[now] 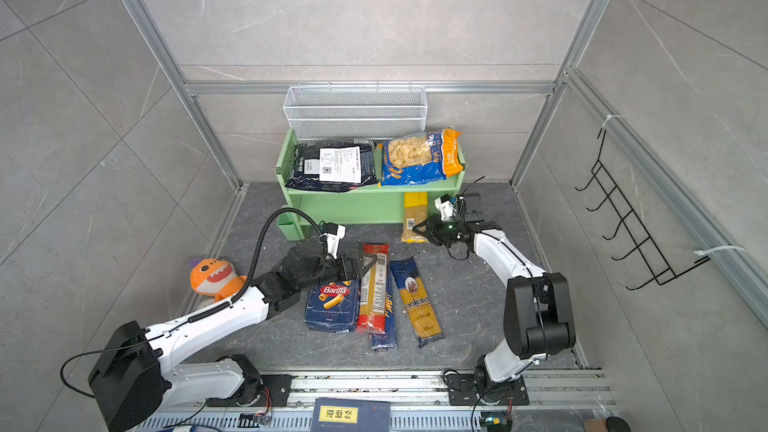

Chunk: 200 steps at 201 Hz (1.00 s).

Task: Place and organize the pasta boxes and bags onto the shelf

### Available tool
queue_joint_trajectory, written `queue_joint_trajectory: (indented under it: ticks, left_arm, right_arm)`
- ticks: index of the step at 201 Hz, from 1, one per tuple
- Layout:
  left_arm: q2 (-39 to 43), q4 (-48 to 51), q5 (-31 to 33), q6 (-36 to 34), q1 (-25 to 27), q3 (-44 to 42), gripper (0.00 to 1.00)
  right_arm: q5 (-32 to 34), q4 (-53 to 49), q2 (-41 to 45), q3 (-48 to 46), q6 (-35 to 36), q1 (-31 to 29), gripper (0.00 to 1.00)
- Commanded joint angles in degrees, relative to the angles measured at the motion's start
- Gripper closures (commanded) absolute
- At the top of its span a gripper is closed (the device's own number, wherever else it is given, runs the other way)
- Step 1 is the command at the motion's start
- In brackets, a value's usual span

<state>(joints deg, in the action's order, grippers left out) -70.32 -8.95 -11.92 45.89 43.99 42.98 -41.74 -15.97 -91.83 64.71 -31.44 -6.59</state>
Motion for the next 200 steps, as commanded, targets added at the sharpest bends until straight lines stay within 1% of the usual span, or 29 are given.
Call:
queue_joint_trajectory:
  ticks: [1, 18, 36, 61, 84, 116, 138, 140, 142, 145, 168, 169, 172, 175, 200]
  left_arm:
    - [2.0, -0.6, 1.1, -1.8, -0.2, -0.1, 0.03]
    - [2.3, -0.3, 1.0, -1.8, -0.2, -0.1, 0.03]
    - [2.9, 0.0, 1.3, -1.8, -0.2, -0.2, 0.03]
    - [3.7, 0.4, 1.6, -1.5, -0.3, -0.7, 0.03]
    - [4.6, 0.7, 1.6, -1.2, -0.2, -1.3, 0.03]
    - [5.1, 1.1, 1.3, -1.0, -0.3, -1.5, 0.03]
    - [5.6, 1.0, 1.2, -0.6, -0.2, -1.9, 0.03]
    - [5.6, 1.1, 1.2, -0.6, -0.2, -1.9, 0.03]
    - [5.7, 1.1, 1.2, -0.5, -0.2, -1.9, 0.03]
    - [5.8, 1.1, 1.2, -0.5, -0.2, -2.0, 0.03]
    - [6.3, 1.5, 1.1, -0.4, -0.3, -2.4, 0.03]
    - [6.3, 1.5, 1.1, -0.4, -0.3, -2.5, 0.03]
    - [6.4, 1.5, 1.1, -0.4, -0.2, -2.5, 0.03]
    - [6.5, 1.6, 1.1, -0.4, -0.2, -2.5, 0.03]
    - [7.2, 2.1, 1.2, -0.5, -0.2, -2.5, 0.03]
  right_arm:
    - [0.0, 5.2, -0.1, 3.6, 2.7, 1.7, 1.0]
    - [0.2, 5.4, -0.4, 3.5, 2.2, 1.8, 0.96]
    - [0.5, 5.4, -0.9, 3.2, 1.8, 1.8, 0.87]
    - [0.7, 5.9, -0.9, 1.9, 0.8, 1.8, 0.65]
    - [0.2, 7.1, 0.0, 0.1, -0.1, 1.8, 0.51]
    - [-0.4, 7.4, 1.3, -1.3, -0.6, 1.8, 0.38]
    - [-1.1, 8.2, 1.6, -2.5, -1.3, 1.9, 0.34]
    - [-1.0, 8.2, 1.7, -2.6, -1.3, 1.9, 0.33]
    - [-1.1, 8.3, 1.8, -2.7, -1.3, 1.9, 0.29]
    - [-1.0, 8.2, 1.9, -2.9, -1.3, 1.9, 0.26]
    - [-0.8, 7.3, 2.7, -3.8, -0.9, 2.1, 0.23]
    - [-0.8, 7.3, 2.7, -3.9, -0.9, 2.1, 0.22]
    - [-0.8, 7.2, 2.8, -4.1, -0.9, 2.1, 0.14]
    - [-0.7, 7.1, 3.0, -4.3, -0.9, 2.1, 0.11]
    - [-0.6, 5.9, 4.0, -5.0, -0.5, 2.6, 0.1]
